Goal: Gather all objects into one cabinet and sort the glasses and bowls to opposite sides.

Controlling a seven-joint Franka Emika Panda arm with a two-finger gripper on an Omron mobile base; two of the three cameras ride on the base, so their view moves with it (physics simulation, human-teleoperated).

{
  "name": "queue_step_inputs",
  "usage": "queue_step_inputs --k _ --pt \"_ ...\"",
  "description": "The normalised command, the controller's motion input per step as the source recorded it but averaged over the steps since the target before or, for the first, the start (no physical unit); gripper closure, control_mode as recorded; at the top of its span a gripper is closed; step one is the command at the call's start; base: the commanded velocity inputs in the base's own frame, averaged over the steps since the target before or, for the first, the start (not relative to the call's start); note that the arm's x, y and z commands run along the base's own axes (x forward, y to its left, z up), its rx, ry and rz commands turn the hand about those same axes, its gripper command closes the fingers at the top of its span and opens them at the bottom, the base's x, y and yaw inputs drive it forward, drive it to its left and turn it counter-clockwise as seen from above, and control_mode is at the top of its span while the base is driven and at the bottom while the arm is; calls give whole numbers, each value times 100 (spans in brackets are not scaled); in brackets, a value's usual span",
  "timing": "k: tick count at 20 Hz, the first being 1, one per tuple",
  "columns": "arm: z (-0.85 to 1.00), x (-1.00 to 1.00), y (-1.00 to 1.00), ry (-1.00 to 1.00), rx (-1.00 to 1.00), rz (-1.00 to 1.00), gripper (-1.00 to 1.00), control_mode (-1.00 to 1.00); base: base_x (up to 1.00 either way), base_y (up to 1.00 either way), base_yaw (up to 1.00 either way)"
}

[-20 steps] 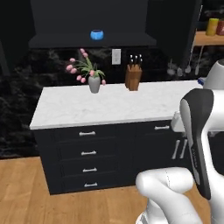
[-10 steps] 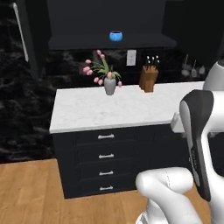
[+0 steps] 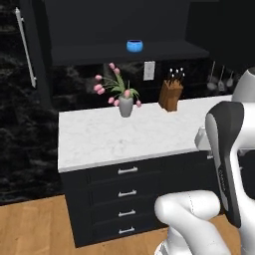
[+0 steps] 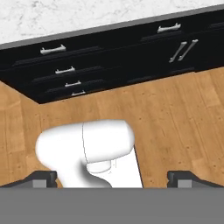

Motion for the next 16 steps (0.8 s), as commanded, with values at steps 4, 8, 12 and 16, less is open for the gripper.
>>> queue_step_inputs --k 4,8,12,16 --pt "0 0 0 0 0 0 -100 100 54 48 -18" --pt "0 0 0 0 0 0 -100 100 58 29 -10" --pt "0 0 0 0 0 0 -100 100 56 17 -1" --pt "0 0 0 0 0 0 -100 100 48 5 2"
